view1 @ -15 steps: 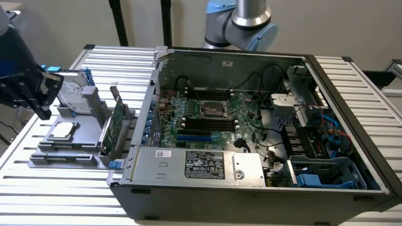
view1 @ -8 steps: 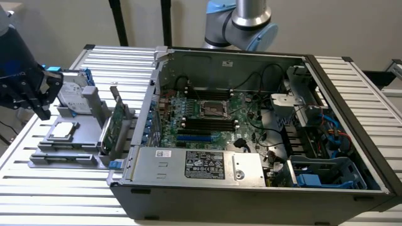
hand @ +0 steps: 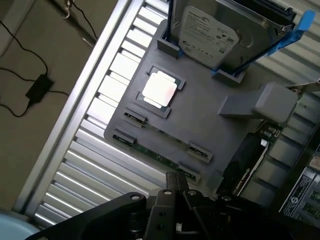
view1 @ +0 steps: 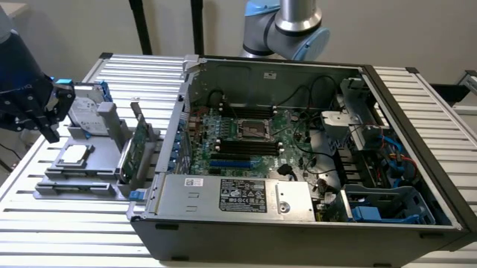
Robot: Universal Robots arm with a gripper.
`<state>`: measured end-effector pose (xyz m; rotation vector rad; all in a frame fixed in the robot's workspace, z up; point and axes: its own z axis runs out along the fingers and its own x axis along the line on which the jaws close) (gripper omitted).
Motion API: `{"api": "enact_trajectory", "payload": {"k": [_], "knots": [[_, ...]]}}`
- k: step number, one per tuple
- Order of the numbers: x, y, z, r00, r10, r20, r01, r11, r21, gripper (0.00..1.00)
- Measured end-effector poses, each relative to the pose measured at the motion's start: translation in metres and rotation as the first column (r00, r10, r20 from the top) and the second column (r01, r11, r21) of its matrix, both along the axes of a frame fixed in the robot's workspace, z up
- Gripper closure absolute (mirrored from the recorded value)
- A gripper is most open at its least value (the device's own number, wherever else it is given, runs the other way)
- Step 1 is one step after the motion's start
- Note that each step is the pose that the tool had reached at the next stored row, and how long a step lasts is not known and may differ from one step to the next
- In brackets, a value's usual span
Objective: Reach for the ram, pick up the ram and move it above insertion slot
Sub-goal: 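Pick up the ram and move it above insertion slot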
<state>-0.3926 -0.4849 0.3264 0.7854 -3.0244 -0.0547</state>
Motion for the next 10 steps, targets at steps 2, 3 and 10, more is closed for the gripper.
{"api": "enact_trajectory", "payload": {"k": [2, 3, 10], "knots": [[0.0, 0.0, -0.0001, 0.9994, 0.036, -0.0001, -0.036, 0.9994, 0.0, 0.89], [0.0, 0.0, -0.0002, 0.9985, 0.054, 0.0, -0.054, 0.9985, 0.0001, 0.89], [0.0, 0.0, -0.0005, 0.9836, 0.181, 0.0001, -0.181, 0.9836, 0.0, 0.89]]}}
